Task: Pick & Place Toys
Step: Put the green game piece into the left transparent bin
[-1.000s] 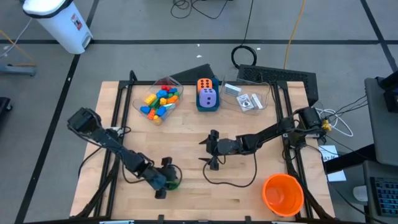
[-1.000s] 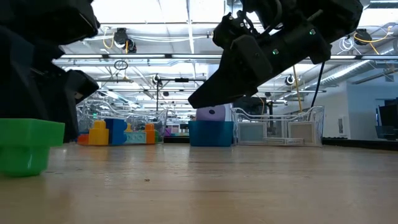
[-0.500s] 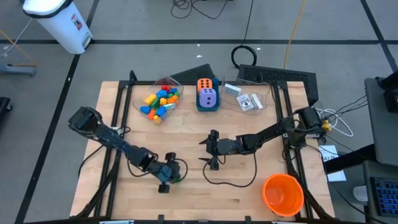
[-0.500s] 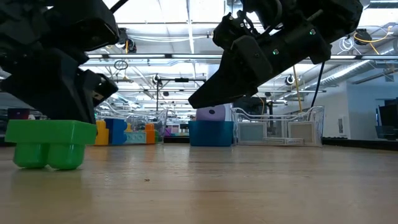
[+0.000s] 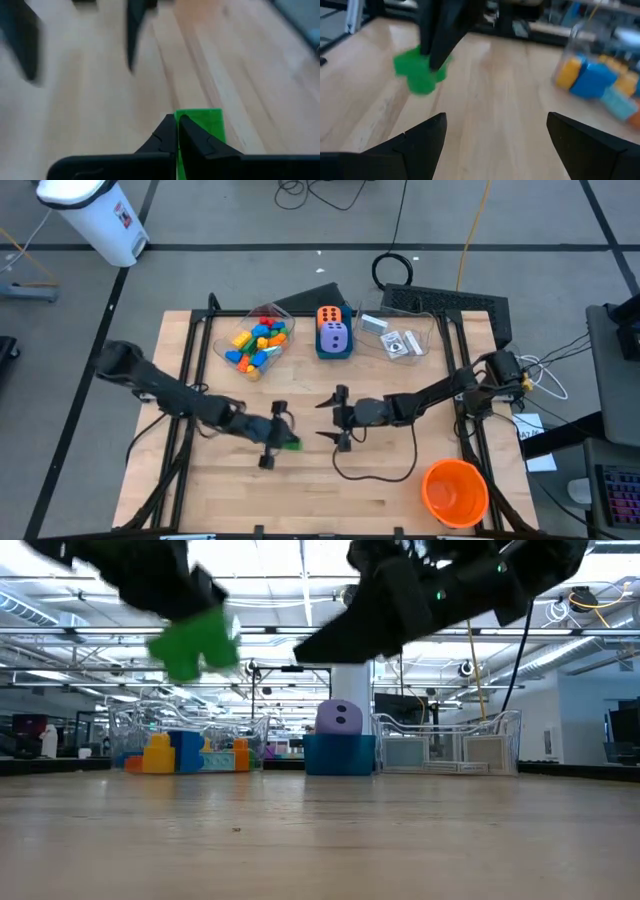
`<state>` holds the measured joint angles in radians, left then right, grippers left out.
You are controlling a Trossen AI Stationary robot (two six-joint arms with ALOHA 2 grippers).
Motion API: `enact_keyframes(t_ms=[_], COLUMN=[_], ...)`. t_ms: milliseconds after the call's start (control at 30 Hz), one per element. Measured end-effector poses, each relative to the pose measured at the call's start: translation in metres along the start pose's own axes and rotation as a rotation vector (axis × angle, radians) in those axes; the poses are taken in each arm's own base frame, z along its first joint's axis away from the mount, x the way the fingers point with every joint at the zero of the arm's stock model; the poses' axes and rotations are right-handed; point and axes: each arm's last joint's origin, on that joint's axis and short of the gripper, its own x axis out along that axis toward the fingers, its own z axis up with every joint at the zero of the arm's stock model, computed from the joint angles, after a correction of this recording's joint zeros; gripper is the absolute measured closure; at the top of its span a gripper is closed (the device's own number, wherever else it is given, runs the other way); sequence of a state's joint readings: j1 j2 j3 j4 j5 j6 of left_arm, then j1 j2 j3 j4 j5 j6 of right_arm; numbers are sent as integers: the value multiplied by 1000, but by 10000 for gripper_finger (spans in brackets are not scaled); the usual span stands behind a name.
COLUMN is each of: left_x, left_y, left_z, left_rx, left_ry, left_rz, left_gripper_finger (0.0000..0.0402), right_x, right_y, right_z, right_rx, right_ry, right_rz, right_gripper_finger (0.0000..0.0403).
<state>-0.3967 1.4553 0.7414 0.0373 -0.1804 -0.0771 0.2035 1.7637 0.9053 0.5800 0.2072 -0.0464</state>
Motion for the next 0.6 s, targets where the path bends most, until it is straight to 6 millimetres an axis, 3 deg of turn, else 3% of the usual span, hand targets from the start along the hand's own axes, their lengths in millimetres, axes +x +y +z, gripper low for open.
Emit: enact_keyframes(t_ms=[300,433,600], left_x=[-82,-91,-84], left_y=[28,34,40], left_z=[41,51,60], left_rx=[130,166,218], left_ry=[-334,-444,-547], left_rz=[98,86,53], left_gripper_finger=[395,398,397], right_x=[-12,-15,-18], right_y=[-3,-2,-3], right_z=[32,47,53], right_rx=[-94,-108,-128], right_ry=[-234,-436,-532], right_rz=[-23,14,24], right_gripper_finger=[69,69,69])
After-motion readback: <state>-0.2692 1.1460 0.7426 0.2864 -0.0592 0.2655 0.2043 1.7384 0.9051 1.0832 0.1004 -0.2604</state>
